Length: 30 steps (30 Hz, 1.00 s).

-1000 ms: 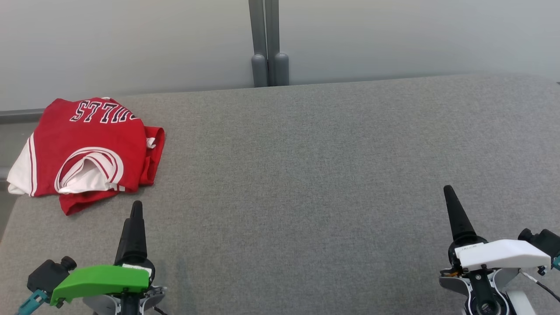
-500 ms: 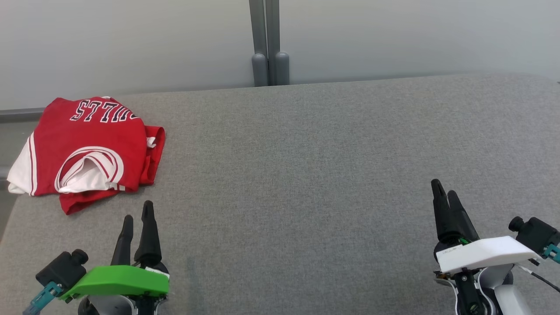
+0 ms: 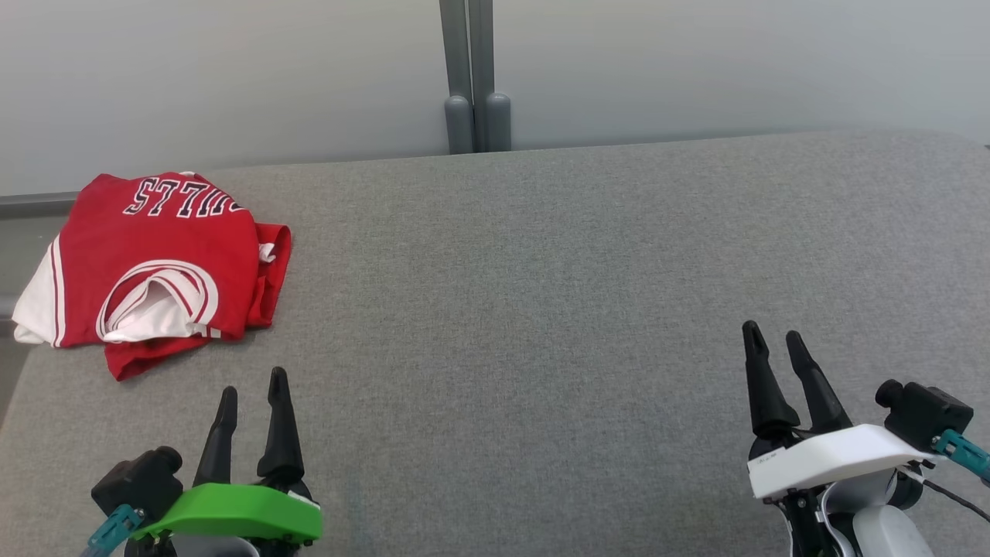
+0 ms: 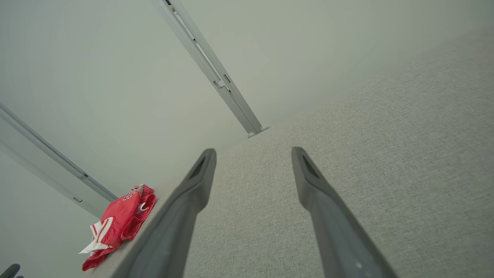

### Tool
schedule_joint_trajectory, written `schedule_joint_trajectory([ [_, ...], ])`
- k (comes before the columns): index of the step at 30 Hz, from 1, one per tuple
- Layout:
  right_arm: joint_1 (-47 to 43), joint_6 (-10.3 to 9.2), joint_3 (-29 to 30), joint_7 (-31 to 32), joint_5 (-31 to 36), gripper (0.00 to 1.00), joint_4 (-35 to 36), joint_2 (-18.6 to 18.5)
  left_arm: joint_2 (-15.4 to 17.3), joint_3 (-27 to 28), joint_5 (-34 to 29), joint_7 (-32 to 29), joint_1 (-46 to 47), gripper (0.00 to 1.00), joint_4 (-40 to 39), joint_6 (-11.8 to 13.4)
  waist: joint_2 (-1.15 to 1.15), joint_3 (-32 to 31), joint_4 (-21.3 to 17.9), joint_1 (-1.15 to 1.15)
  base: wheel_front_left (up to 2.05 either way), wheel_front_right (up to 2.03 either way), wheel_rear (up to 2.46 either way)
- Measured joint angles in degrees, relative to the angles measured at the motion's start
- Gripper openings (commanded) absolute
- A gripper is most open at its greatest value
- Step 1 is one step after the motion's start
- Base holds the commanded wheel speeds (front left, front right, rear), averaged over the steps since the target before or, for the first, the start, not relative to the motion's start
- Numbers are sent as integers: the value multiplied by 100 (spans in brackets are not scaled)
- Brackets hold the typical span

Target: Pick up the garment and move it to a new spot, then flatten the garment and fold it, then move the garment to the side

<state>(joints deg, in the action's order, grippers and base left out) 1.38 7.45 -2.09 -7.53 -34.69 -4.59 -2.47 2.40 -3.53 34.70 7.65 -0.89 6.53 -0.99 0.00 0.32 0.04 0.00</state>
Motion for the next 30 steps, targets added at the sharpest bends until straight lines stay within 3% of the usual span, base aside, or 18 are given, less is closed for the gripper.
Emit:
schedule_joint_trajectory([
  [30,-77,1,-281,-413,1869,100,66,-14,12,-98,-1625,404,-145,100,38,148,0,8,-7,0,0,0,0],
])
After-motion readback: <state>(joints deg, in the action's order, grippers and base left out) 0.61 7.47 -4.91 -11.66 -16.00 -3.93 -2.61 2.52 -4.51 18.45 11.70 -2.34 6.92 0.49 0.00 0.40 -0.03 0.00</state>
